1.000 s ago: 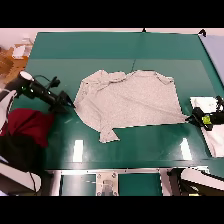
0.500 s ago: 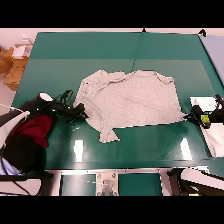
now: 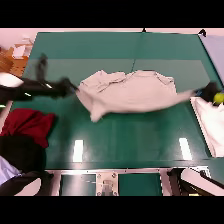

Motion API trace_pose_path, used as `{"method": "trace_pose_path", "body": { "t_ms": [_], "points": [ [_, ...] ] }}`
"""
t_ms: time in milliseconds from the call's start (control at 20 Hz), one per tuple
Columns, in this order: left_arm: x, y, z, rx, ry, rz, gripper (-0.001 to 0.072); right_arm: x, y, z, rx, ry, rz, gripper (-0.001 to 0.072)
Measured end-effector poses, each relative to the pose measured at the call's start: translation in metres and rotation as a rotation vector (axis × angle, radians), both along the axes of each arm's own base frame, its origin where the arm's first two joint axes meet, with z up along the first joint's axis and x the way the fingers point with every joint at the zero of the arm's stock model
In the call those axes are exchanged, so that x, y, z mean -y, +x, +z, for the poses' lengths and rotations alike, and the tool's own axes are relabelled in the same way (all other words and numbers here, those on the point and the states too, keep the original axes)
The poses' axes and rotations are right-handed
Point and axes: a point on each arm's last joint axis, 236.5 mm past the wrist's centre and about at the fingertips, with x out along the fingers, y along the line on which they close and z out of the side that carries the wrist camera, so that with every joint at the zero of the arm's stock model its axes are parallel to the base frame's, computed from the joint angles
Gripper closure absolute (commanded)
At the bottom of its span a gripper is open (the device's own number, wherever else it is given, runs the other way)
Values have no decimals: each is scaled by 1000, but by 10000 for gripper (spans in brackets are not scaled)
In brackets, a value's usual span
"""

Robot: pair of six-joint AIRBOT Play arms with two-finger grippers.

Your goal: Fold the shirts.

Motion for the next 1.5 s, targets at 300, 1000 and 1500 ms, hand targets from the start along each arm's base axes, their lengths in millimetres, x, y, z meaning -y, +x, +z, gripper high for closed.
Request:
{"method": "trace_pose_path", "body": {
  "t_ms": [300,1000,1500],
  "points": [
    [-28,-62,287,763,91,52,681,-39,-31,304,730,-357,-36,696],
    [-65,-92,299,690,378,103,681,-52,-84,340,882,-547,-183,695],
    [-63,100,-21,116,157,48,681,-11,72,3,247,-161,-135,695]
  ]
}}
